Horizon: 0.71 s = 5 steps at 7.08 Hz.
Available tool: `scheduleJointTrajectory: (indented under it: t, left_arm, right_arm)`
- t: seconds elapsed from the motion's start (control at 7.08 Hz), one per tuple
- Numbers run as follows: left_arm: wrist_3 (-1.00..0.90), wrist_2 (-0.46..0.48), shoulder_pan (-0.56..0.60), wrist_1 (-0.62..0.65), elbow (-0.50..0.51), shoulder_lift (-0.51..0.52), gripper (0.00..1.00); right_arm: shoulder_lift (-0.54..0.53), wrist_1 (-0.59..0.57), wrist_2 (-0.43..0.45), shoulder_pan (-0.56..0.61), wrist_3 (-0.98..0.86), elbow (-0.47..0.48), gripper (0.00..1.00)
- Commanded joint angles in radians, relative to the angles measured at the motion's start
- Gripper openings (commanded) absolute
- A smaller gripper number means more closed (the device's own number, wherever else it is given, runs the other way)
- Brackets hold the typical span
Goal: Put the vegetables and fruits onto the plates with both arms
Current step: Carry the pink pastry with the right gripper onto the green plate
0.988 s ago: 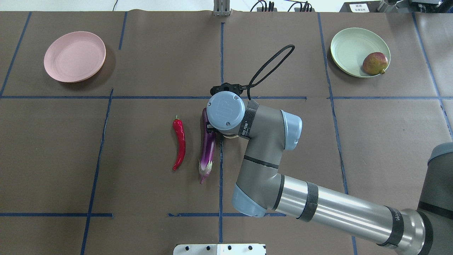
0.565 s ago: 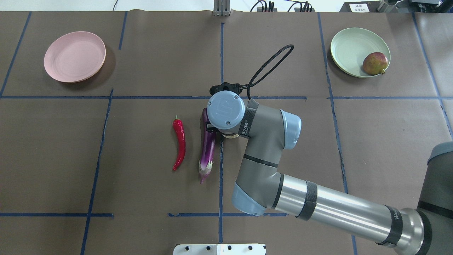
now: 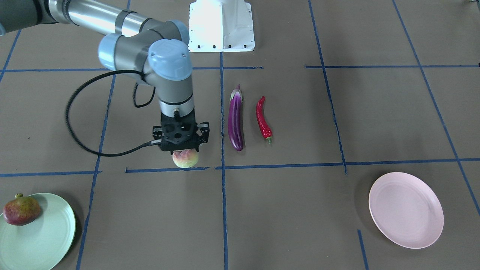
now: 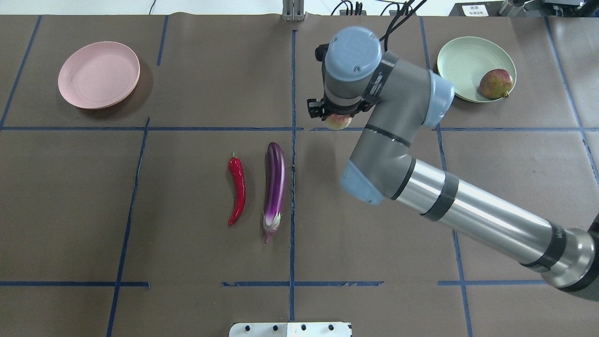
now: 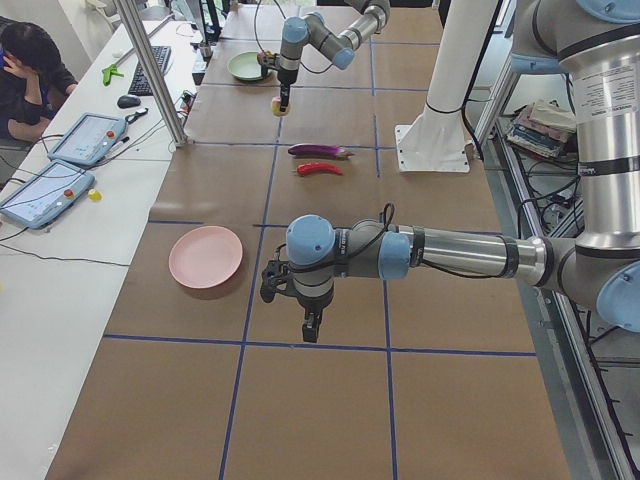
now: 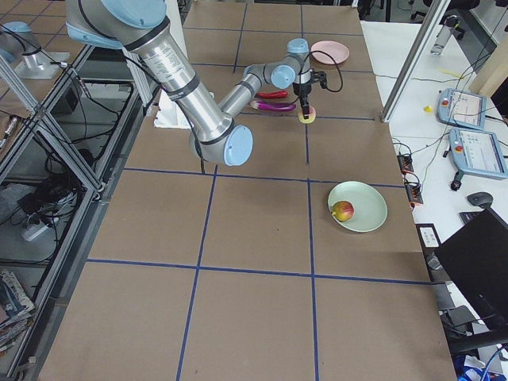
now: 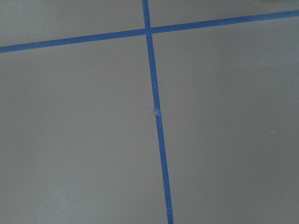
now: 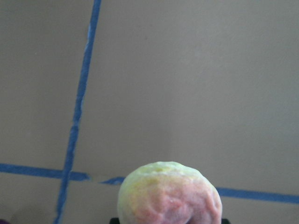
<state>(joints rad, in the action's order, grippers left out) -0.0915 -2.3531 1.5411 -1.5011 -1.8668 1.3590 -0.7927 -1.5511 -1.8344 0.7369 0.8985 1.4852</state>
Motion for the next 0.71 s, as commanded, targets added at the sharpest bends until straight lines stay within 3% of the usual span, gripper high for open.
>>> scheduleJointTrajectory:
  t: [0.0, 0.28, 0.56]
  left_arm:
    - [-0.002, 0.000, -0.006, -0.001, 0.001, 0.000, 1.00]
    - [-0.004, -0.002, -0.006, -0.001, 0.000, 0.000, 1.00]
    - [-0.004, -0.002, -0.006, -0.001, -0.002, 0.000, 1.00]
  right_arm:
    - [-0.100, 0.009, -0.154, 0.242, -0.374, -0.043, 0.02]
    - [-0.115, 0.264, -0.213, 0.366, -0.513, -0.309, 0.02]
    - [-0.103, 0.457, -0.218, 0.383, -0.566, -0.529, 0.03]
